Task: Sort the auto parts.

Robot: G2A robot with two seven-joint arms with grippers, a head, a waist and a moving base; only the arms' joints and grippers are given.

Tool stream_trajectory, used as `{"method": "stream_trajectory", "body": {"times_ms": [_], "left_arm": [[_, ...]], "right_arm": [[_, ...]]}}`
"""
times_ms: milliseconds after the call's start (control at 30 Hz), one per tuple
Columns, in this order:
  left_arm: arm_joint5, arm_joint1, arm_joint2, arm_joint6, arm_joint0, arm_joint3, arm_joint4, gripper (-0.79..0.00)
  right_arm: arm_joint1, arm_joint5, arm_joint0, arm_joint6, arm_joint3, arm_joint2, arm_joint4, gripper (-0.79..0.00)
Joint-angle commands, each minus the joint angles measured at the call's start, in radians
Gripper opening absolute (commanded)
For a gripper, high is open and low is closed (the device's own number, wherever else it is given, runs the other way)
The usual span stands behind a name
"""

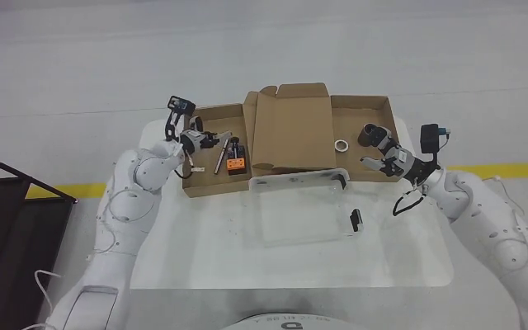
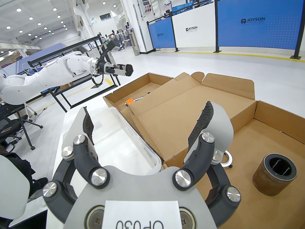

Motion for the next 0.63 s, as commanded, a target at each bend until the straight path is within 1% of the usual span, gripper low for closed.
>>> {"method": "stream_trajectory", "body": {"times_ms": [0,67,133,233,267,600], "left_arm": [[-0.016,0.006,-0.021,0.042,0.051,-0.069,0.017,0.000],[-0.025,0.011,-0.038,0.094,0.100,-0.122,0.033,0.000],[-0.025,0.015,-0.052,0.151,0.142,-0.154,0.056,0.000],[-0.056,0.018,-0.058,0.219,0.189,-0.162,0.066,0.000],[-0.067,0.018,-0.059,0.225,0.194,-0.158,0.058,0.000],[-0.067,0.018,-0.059,0.225,0.194,-0.158,0.058,0.000]], "right_arm": [[0.000,0.000,0.000,-0.001,0.000,0.000,0.000,0.000],[0.000,0.000,0.000,-0.001,0.000,0.000,0.000,0.000],[0.000,0.000,0.000,-0.001,0.000,0.000,0.000,0.000],[0.000,0.000,0.000,-0.001,0.000,0.000,0.000,0.000],[0.000,0.000,0.000,-0.001,0.000,0.000,0.000,0.000],[0.000,0.000,0.000,0.000,0.000,0.000,0.000,0.000]]}}
